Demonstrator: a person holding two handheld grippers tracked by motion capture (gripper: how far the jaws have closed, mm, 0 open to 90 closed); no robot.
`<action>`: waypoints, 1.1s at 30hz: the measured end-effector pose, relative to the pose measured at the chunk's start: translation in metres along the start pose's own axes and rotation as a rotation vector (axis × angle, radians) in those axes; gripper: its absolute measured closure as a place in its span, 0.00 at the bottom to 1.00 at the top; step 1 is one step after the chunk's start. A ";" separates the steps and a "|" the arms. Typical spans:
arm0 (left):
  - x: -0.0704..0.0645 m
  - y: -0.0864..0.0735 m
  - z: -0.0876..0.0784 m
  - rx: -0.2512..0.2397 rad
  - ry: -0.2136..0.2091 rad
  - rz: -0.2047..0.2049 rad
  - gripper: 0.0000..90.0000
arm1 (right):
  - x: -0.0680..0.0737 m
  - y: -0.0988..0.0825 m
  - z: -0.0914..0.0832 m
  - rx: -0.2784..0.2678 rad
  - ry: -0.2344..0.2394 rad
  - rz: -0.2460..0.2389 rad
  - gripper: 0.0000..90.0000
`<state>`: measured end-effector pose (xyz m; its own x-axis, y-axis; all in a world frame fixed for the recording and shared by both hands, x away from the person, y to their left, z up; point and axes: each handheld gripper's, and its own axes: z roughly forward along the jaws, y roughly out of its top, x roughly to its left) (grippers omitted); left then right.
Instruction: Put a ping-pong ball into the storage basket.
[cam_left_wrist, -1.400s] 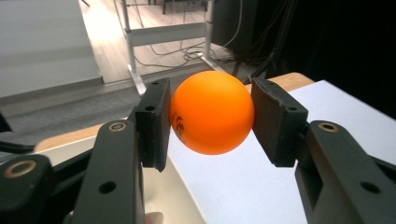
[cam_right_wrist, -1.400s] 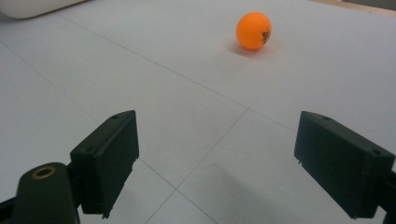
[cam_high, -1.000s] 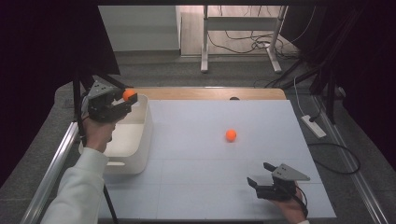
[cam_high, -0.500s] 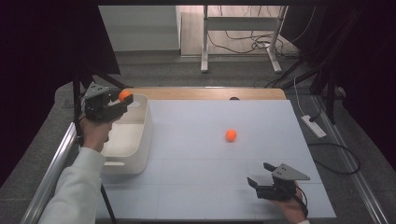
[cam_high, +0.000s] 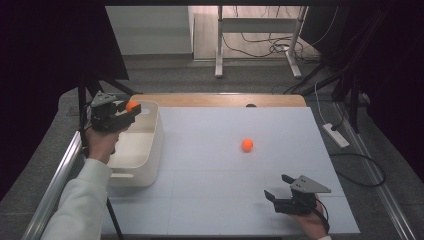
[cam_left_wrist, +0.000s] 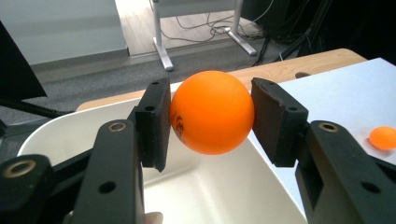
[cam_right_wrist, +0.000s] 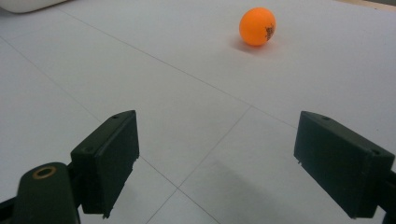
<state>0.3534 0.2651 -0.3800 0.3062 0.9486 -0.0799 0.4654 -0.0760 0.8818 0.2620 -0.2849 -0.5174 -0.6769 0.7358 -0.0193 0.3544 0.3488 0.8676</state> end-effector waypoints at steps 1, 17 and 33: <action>0.000 0.000 0.000 0.000 0.000 0.000 0.56 | 0.000 0.000 0.000 0.000 0.000 0.000 0.15; 0.004 -0.009 0.023 0.090 0.002 -0.017 0.56 | 0.000 -0.001 0.001 0.007 0.004 -0.005 0.15; 0.014 -0.021 0.037 0.165 0.030 -0.041 0.56 | 0.000 -0.001 0.001 0.016 0.001 -0.015 0.16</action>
<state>0.3786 0.2691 -0.4166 0.2601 0.9606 -0.0980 0.6078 -0.0840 0.7897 0.2629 -0.2847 -0.5189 -0.6826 0.7302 -0.0314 0.3545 0.3684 0.8594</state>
